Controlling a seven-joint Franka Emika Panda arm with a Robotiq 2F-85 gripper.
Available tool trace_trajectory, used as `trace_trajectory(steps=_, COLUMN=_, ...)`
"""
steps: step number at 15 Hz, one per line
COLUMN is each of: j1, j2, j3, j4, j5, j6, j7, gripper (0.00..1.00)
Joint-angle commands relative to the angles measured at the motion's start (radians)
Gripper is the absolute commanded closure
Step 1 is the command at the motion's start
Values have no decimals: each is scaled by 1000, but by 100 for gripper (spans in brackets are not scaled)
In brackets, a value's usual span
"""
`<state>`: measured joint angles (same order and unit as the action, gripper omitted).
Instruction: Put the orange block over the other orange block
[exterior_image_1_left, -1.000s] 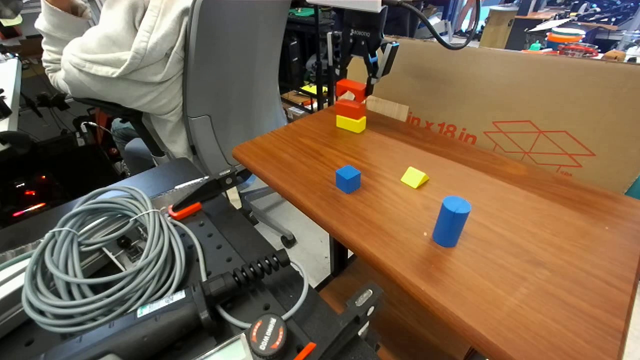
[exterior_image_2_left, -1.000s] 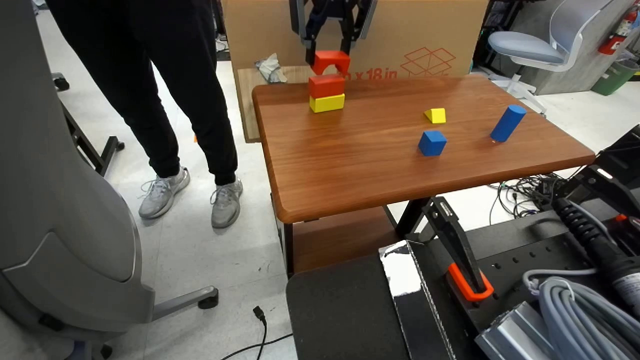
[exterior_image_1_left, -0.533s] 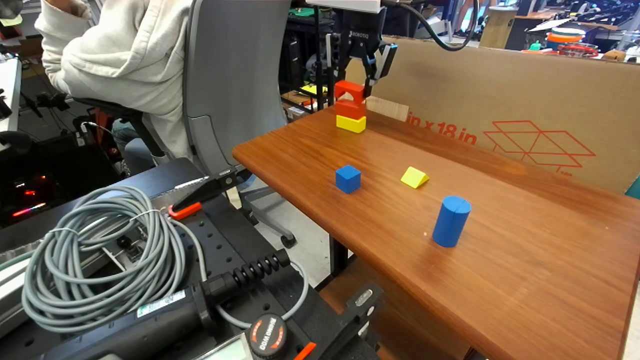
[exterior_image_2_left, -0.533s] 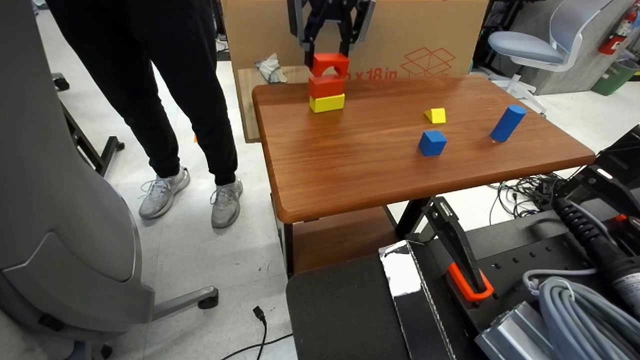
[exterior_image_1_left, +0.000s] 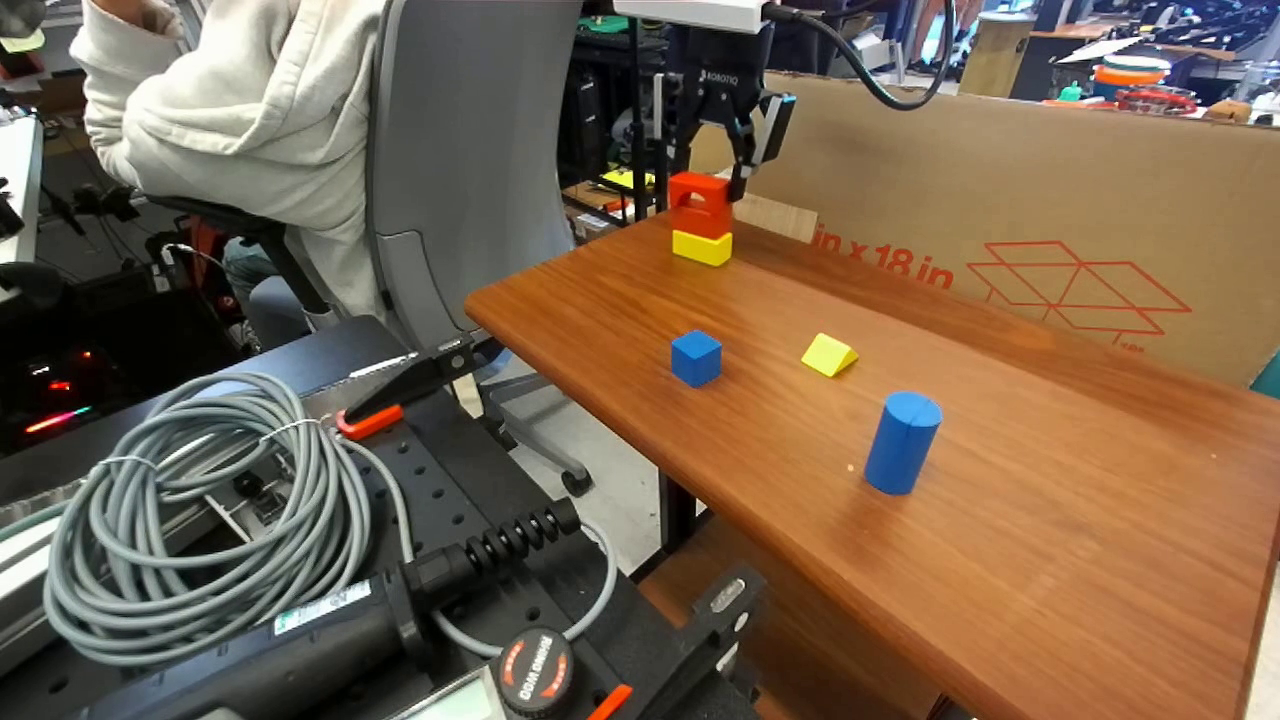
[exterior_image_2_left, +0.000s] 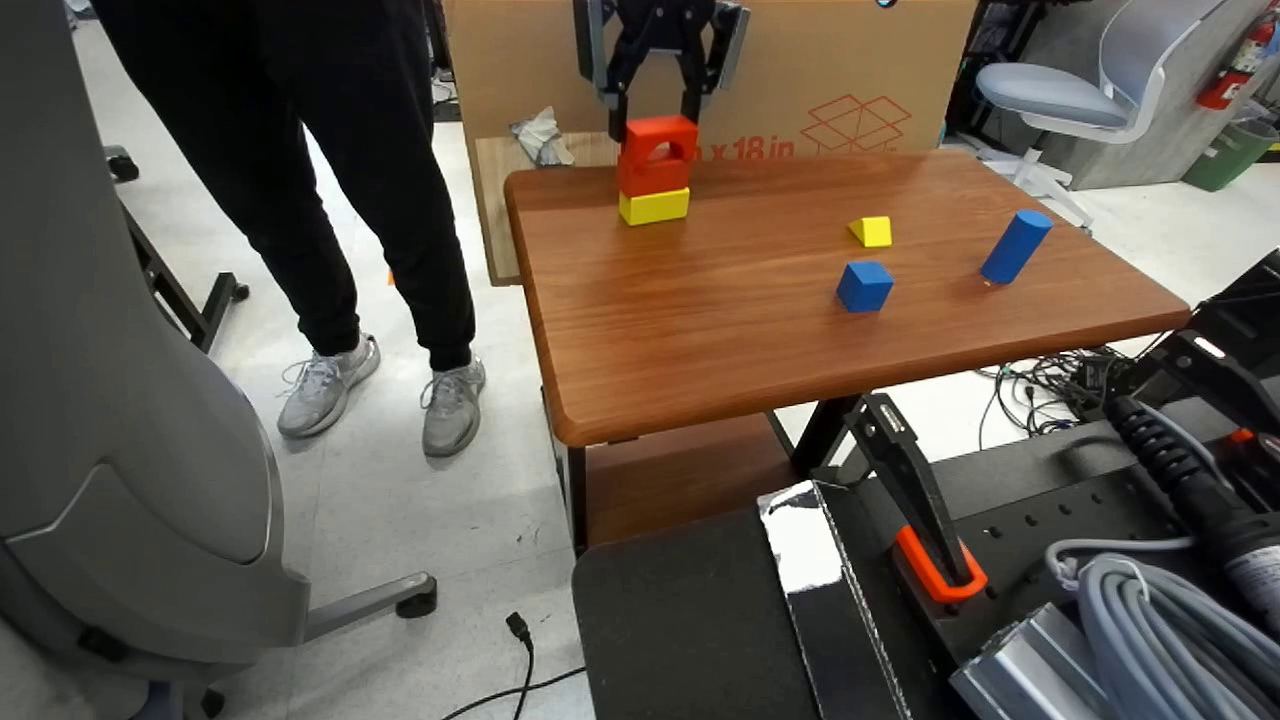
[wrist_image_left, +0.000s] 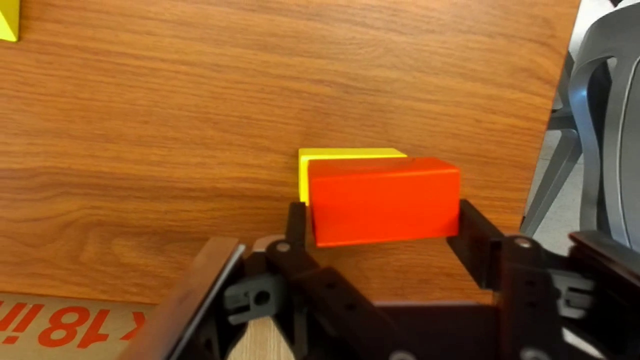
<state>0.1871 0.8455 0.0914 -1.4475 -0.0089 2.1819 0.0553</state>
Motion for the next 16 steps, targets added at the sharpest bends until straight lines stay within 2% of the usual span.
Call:
trace_trajectory(steps=1, j1=0, j2=19, j3=-3, j4=43, j5=7, j6=-46, j7=11, gripper=0)
trace_trajectory(steps=5, j1=-3, j2=-38, j3=6, j4=-39, j5=2, j6=0, j7=-12, gripper=0)
trace_trajectory(steps=7, j1=-14, j2=-114, j3=16, j4=-141, j5=3, j6=53, j7=-41, gripper=0)
trace_trajectory(steps=10, j1=-26, j2=-245, j3=34, j4=-295, j5=0, j6=57, j7=-107, gripper=0)
trace_trajectory(steps=14, j1=-19, j2=-422, j3=6, j4=-488, j5=-18, j6=49, j7=-62, gripper=0)
trace_trajectory(steps=15, j1=-13, j2=-300, j3=16, j4=-340, j5=-9, j6=25, j7=-71, gripper=0)
trace_trajectory(steps=16, j1=-16, j2=-342, j3=14, j4=-387, j5=-10, j6=25, j7=-70, gripper=0)
